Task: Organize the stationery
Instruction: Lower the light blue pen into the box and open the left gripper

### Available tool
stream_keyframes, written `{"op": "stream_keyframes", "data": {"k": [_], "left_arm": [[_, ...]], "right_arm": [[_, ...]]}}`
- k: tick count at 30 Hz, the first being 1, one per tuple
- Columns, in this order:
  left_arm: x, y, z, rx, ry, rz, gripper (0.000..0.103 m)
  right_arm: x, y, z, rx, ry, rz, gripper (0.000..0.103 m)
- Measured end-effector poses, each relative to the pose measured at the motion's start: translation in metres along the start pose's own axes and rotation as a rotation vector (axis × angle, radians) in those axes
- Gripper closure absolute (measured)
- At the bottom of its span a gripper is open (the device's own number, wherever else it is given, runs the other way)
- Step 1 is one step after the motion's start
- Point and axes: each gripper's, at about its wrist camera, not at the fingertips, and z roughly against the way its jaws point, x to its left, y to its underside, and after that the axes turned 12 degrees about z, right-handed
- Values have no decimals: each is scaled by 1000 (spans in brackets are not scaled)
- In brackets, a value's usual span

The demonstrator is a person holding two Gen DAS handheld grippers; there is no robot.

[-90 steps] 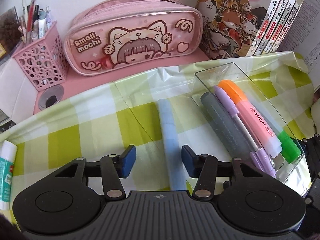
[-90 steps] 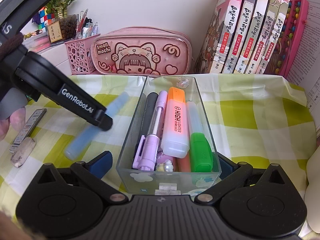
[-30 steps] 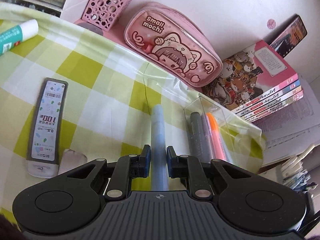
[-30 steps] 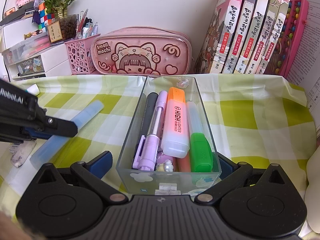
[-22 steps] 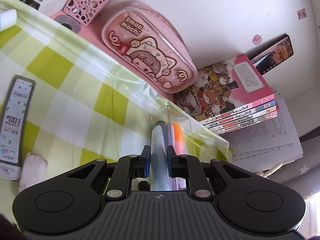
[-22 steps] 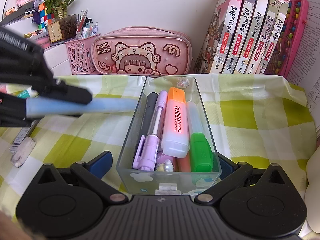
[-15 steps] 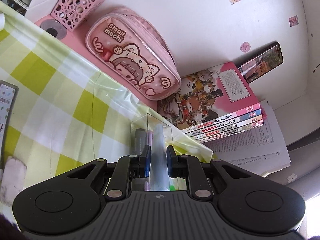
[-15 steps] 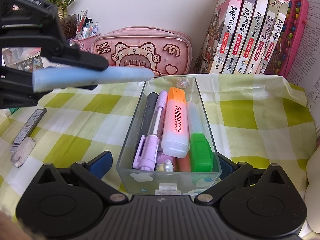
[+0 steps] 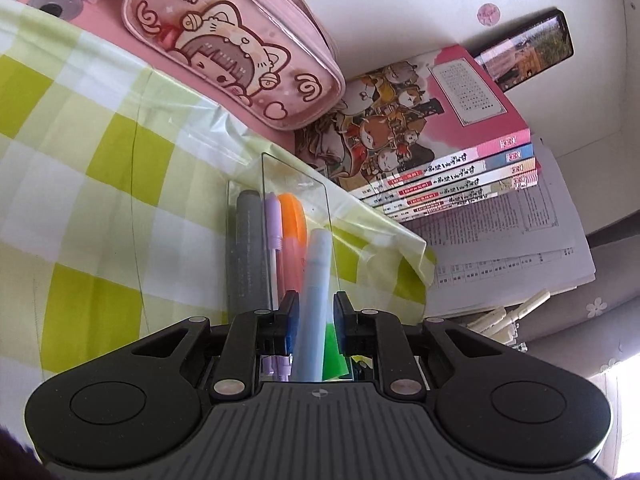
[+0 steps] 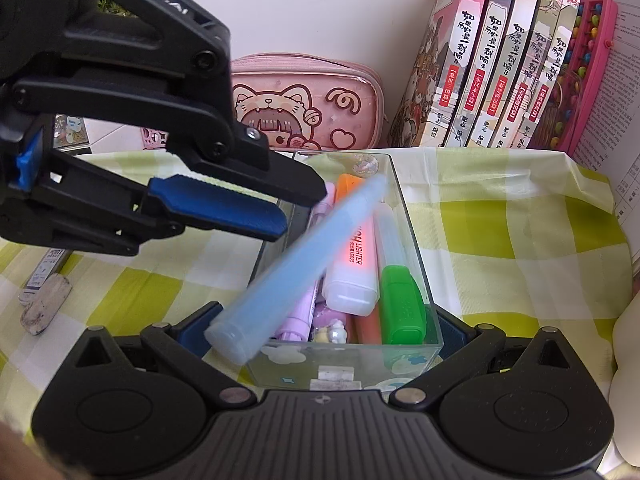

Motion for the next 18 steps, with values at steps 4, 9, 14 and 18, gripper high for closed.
{"op": "stream_keyframes", "data": {"k": [4,9,14,18], "left_arm": [[-3,2,3,-4,-6,-24,86],[-4,3,10,-25,-32,-63,74],[3,6,30,-75,-81,-107,52],[14,8,53,-147,-162,-155,38]], "right_arm": [[0,0,0,0,0,0,2],[0,0,0,0,0,0,2],[0,0,0,0,0,0,2],[0,0,0,0,0,0,2]]}}
